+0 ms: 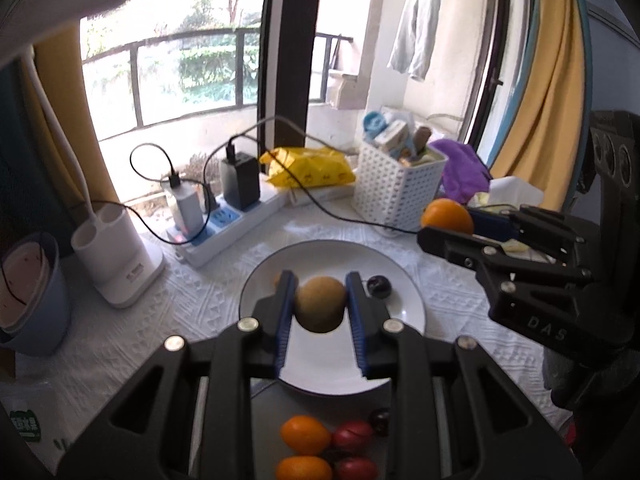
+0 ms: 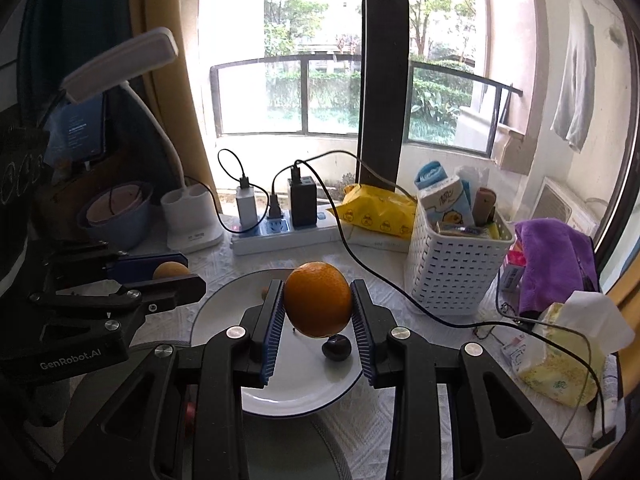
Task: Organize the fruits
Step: 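Release the kiwi onto the plate with the left tool while the right tool releases the orange, then withdraw both open tools from the plate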
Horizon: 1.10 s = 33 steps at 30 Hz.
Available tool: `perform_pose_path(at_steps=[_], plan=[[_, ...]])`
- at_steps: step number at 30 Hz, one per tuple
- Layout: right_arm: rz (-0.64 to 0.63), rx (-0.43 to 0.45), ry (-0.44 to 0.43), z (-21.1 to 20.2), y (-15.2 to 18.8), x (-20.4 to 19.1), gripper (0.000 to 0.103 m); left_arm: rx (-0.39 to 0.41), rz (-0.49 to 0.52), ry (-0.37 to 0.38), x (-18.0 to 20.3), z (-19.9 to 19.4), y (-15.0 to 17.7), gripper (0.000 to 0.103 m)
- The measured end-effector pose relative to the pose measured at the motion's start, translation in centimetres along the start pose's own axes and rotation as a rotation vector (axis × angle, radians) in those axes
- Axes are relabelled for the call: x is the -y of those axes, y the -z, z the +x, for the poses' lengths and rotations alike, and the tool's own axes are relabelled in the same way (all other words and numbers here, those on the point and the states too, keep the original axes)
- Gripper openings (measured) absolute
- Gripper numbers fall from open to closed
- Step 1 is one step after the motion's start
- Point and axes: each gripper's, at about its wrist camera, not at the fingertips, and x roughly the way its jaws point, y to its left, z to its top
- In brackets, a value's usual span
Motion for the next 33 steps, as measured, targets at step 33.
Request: perform_pose_path(at_steps=[33], plan=[[0.046, -0.108, -0.002, 8.8, 1.1, 1.9, 0.036, -0.092, -0.086, 0.02, -3.2, 4.6, 0.2, 0.044]])
